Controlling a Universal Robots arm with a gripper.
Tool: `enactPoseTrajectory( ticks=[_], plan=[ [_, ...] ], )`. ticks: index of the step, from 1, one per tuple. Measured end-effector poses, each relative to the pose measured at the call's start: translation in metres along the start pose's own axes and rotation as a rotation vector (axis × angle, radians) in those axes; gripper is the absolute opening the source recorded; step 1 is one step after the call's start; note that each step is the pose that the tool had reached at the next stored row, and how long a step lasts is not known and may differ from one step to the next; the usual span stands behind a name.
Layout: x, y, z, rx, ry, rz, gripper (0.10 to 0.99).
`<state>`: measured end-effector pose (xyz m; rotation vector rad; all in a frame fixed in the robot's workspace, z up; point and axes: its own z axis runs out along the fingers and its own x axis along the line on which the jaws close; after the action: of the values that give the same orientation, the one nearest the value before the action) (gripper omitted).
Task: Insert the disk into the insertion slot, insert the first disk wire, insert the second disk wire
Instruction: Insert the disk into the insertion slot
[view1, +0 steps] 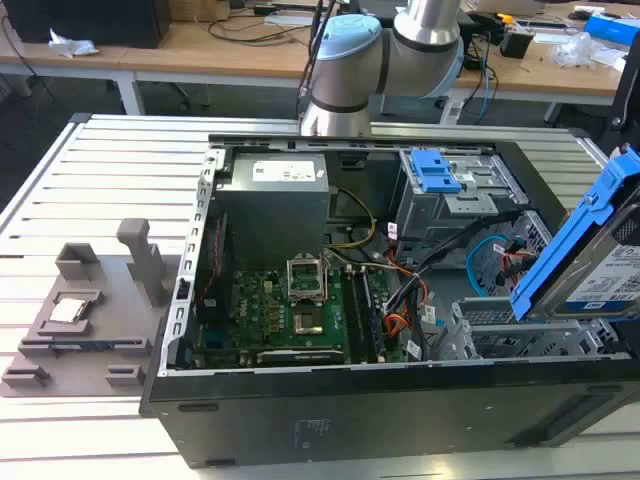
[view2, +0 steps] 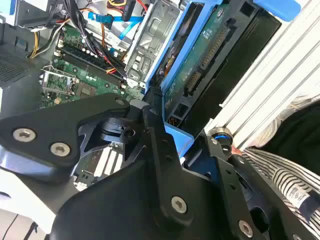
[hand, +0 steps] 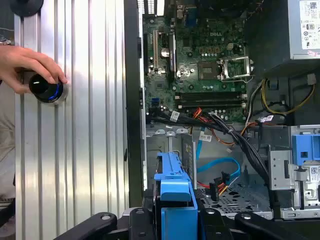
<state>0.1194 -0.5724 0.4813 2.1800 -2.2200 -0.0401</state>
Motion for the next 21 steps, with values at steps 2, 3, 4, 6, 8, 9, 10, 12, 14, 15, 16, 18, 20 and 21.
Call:
enactPoseTrajectory(
  ticks=[2,3,4,6,8,9,10,12,14,15,16,18,20,21],
  plan=[
    [-0.0011,0.0052,0.0004,0.0,-0.0012,0.0,0.369],
    [-0.002,0.0066,0.0005,0.0,-0.0013,0.0,0.369],
    [-0.0031,0.0083,0.0007,0.0,-0.0013,0.0,0.369],
    [-0.0044,0.0094,0.0009,0.0,-0.0014,0.0,0.369],
    [-0.0055,0.0102,0.0011,0.0,-0.0017,0.0,0.369],
    [-0.0063,0.0108,0.0012,0.0,-0.002,0.0,0.369],
    [-0.0069,0.0116,0.0013,0.0,-0.0022,0.0,0.369],
    [-0.0087,0.0128,0.0031,0.0,-0.0023,0.0,0.369],
    [-0.0096,0.0131,0.0086,0.0,-0.0024,0.0,0.369],
    [-0.0097,0.0131,0.0101,0.0,-0.0024,0.0,0.369],
    [-0.0097,0.0131,0.0117,0.0,-0.0022,0.0,0.369],
    [-0.0097,0.013,0.0128,0.0,-0.0023,0.0,0.369],
    [-0.0097,0.013,0.0144,0.0,-0.0023,0.0,0.369],
    [-0.0097,0.0129,0.016,0.0,-0.0024,0.0,0.369]
  ],
)
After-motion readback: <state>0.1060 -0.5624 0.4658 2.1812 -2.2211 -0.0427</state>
